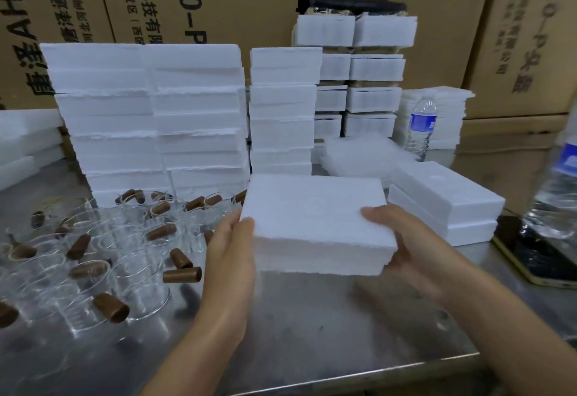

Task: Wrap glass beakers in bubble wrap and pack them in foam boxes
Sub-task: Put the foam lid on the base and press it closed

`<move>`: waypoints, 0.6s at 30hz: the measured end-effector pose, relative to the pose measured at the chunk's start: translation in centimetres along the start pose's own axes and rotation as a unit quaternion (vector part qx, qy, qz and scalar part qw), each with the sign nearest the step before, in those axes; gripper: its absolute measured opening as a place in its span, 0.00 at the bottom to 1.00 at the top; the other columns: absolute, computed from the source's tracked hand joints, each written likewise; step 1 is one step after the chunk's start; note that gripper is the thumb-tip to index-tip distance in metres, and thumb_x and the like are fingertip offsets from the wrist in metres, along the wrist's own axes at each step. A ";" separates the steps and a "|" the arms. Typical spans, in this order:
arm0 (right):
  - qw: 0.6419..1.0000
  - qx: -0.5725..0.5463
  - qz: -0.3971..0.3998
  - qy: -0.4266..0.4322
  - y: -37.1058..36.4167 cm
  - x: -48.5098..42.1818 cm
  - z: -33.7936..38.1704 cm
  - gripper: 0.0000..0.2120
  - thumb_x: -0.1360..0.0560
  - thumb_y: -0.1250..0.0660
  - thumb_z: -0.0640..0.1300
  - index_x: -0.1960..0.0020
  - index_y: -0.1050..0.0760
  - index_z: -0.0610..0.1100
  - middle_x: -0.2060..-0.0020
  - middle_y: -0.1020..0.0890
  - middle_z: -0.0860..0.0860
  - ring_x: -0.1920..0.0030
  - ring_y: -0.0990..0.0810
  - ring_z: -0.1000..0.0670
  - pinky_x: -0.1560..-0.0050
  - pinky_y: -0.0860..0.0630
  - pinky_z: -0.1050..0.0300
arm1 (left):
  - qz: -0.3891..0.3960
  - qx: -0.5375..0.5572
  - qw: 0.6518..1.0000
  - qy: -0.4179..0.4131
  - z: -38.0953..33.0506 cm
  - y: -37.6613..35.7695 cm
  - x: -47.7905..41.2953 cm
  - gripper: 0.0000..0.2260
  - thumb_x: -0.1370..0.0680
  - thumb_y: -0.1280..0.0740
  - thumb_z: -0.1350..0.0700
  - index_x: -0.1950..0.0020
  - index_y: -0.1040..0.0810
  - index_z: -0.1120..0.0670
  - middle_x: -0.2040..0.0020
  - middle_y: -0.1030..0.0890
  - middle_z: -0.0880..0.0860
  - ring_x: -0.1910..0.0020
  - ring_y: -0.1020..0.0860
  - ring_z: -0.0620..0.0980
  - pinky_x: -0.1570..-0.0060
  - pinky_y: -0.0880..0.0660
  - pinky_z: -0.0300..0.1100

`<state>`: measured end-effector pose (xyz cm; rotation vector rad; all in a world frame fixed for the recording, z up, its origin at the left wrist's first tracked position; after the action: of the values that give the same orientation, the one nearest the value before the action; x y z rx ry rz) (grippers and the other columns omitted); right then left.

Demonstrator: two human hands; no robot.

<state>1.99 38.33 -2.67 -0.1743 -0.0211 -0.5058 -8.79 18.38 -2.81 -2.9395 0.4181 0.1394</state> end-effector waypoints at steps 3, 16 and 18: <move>0.999 -0.027 -0.004 -0.039 0.8 -0.2 1.5 0.18 0.44 0.29 0.49 0.55 0.21 0.47 0.62 0.15 0.48 0.59 0.18 0.46 0.48 0.24 0.43 | 0.077 0.022 0.997 -0.014 -0.3 -0.8 -0.4 0.17 0.23 0.39 0.43 0.38 0.24 0.46 0.43 0.20 0.45 0.43 0.23 0.44 0.37 0.32 0.44; 0.901 -0.145 -0.396 0.103 14.8 -0.3 11.2 0.39 0.36 0.28 0.54 0.30 0.41 0.50 0.38 0.27 0.47 0.44 0.24 0.46 0.44 0.24 0.44 | 0.119 -0.102 0.988 0.000 6.3 -0.3 -0.5 0.08 0.21 0.38 0.58 0.50 0.22 0.48 0.56 0.15 0.45 0.52 0.18 0.47 0.41 0.26 0.50; 0.867 -0.129 -0.472 0.091 16.3 -0.1 10.3 0.44 0.39 0.27 0.55 0.30 0.45 0.50 0.36 0.32 0.46 0.41 0.27 0.45 0.42 0.25 0.45 | 0.128 -0.127 0.984 -0.007 6.4 -0.5 -0.2 0.07 0.21 0.37 0.56 0.51 0.22 0.45 0.55 0.16 0.44 0.51 0.18 0.46 0.39 0.28 0.53</move>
<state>10.07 54.20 4.89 -0.3819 0.1555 -1.5122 -9.28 20.06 -9.02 -3.1149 0.8328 0.2634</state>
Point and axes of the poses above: each hand's wrist, its own x-axis away from the middle knuckle, its own y-axis out of the back of the hand, z = x × y, the point moved 8 cm from there along -x, towards the middle knuckle
